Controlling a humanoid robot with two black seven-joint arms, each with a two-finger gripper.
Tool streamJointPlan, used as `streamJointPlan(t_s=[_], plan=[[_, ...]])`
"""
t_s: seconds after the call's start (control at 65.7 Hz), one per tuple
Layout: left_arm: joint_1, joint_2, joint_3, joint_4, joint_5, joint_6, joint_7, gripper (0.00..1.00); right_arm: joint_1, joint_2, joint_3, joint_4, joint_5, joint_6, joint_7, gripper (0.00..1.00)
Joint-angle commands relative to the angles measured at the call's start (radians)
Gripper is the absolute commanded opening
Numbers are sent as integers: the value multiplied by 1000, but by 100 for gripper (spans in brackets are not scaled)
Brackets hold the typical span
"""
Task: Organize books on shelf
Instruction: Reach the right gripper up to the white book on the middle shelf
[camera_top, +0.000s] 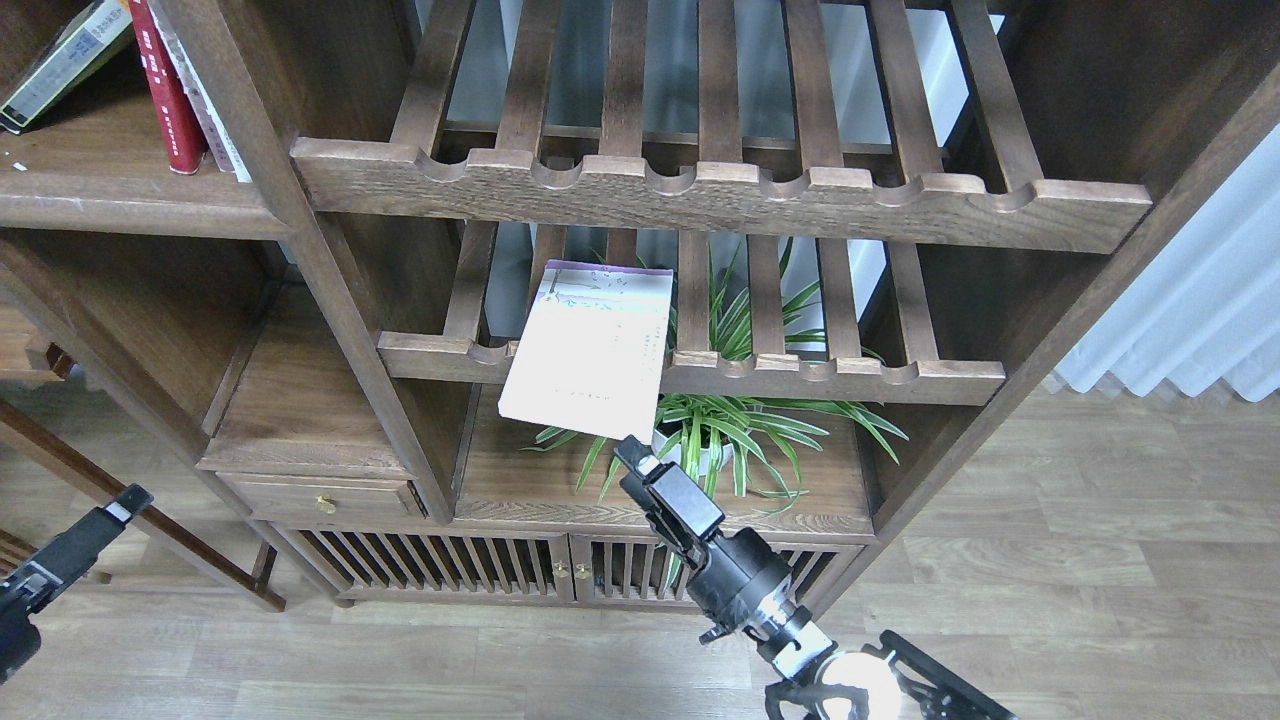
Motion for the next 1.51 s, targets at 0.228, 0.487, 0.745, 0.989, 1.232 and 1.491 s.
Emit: streamJointPlan(t_s=[0.228, 0.487, 0.745, 0.989, 1.232, 1.491], plan=[[-5, 3, -20, 1, 0, 0, 2, 100, 90, 0, -29, -17, -2, -191, 37, 99], [-5, 8, -42, 2, 0, 0, 2, 100, 121, 0, -63, -34, 3, -220, 47, 99], [-5, 8, -42, 1, 0, 0, 2, 100, 170, 0, -62, -54, 12, -234, 63, 88], [-6, 8, -43, 1, 0, 0, 2, 100, 174, 0, -57, -54, 44, -243, 66, 63], [-8, 8, -43, 1, 0, 0, 2, 100, 176, 0, -54, -55, 55, -242, 64, 42], [-9, 5, -42, 1, 0, 0, -3, 100, 176, 0, -20, -57, 58, -147, 55, 5]])
